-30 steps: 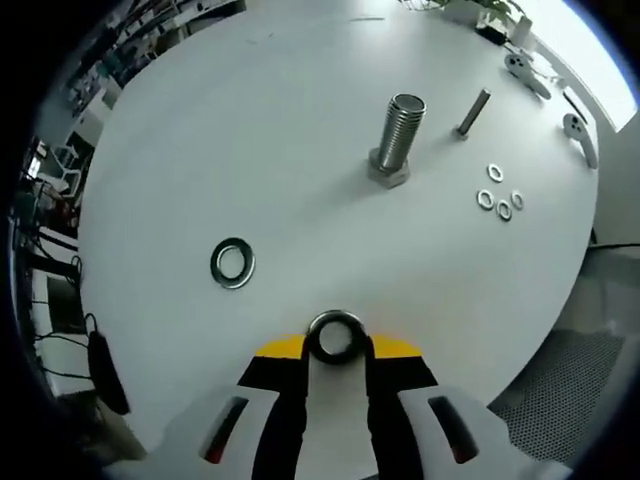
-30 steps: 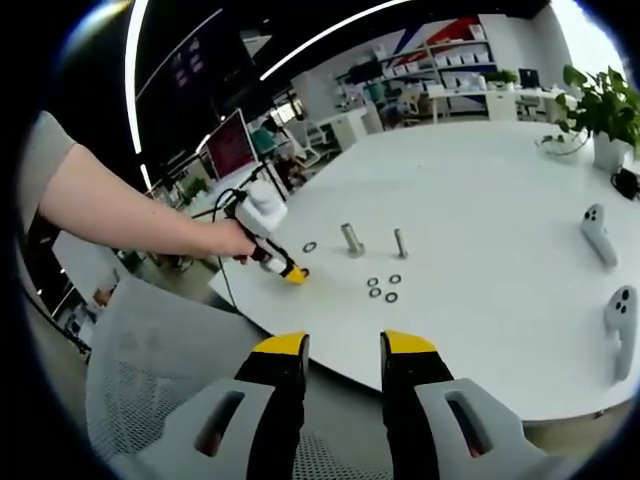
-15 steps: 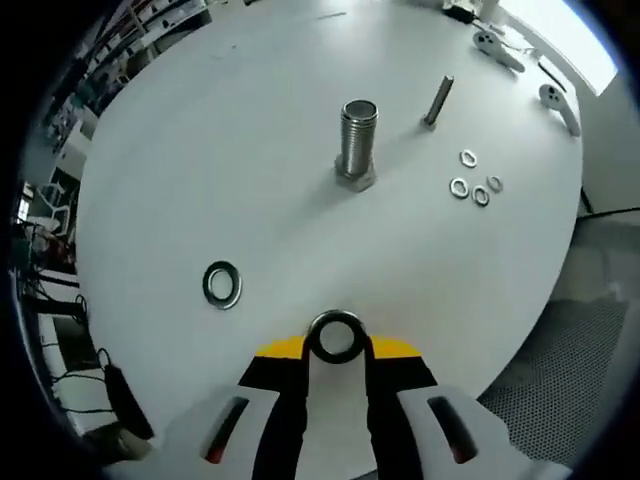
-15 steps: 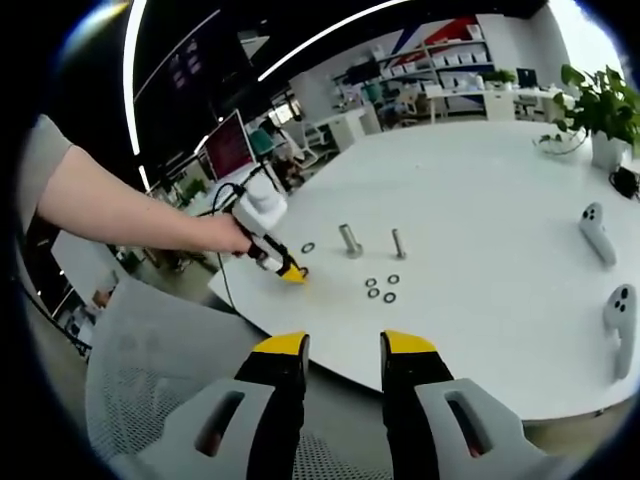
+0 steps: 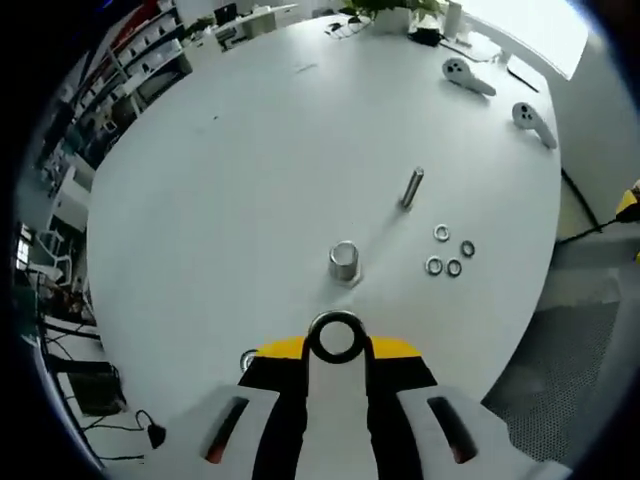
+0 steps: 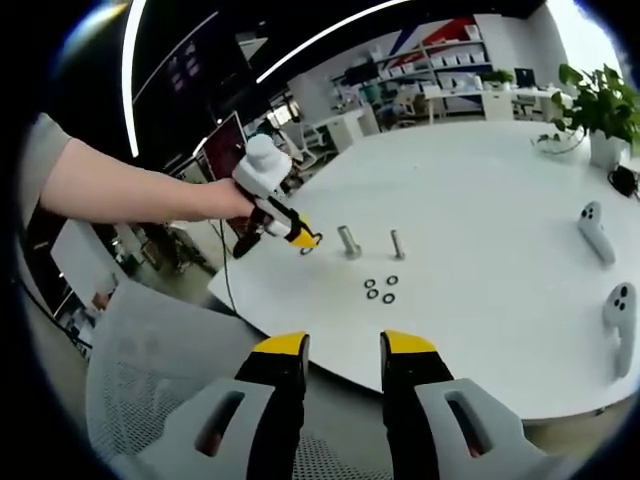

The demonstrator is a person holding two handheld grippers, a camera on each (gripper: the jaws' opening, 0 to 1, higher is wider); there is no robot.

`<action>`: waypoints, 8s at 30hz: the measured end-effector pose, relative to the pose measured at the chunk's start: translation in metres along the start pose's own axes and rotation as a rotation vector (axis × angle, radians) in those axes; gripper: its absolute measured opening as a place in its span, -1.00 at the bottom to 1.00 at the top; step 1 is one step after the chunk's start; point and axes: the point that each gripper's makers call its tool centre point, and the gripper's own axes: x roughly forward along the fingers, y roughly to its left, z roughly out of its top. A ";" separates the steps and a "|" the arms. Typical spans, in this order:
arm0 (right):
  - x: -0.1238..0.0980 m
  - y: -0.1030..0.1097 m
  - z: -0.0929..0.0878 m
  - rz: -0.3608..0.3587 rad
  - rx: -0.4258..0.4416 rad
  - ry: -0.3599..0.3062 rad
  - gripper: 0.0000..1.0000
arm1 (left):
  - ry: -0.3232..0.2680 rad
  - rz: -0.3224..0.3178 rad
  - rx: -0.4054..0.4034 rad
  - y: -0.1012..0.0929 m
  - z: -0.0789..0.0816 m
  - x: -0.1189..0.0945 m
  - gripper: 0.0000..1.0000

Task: Place the washer onto the threaded stud by aligning its center hole with the stud, sliding it down to the base, and recovering from edge contact or off-axis alignment until the washer reaches the visible bottom stop.

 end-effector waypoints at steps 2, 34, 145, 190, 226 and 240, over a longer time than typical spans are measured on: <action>0.000 0.000 0.000 0.001 -0.001 0.000 -0.38 | -0.011 0.001 0.011 0.001 0.008 0.000 -0.62; 0.000 -0.003 0.003 -0.009 0.014 -0.016 -0.39 | 0.091 -0.021 0.124 -0.009 0.025 0.050 -0.62; 0.000 -0.004 0.001 -0.012 0.036 -0.010 -0.44 | 0.258 -0.052 0.009 0.016 -0.079 0.051 -0.58; -0.001 -0.004 0.003 -0.014 0.036 -0.019 -0.44 | -0.064 -0.030 -0.013 0.006 0.030 0.002 -0.63; 0.000 -0.004 0.002 -0.012 0.030 -0.011 -0.44 | 0.133 -0.058 0.158 -0.008 0.026 0.064 -0.62; -0.001 -0.004 0.003 -0.014 0.030 -0.015 -0.45 | 0.132 -0.060 0.165 -0.007 0.022 0.070 -0.62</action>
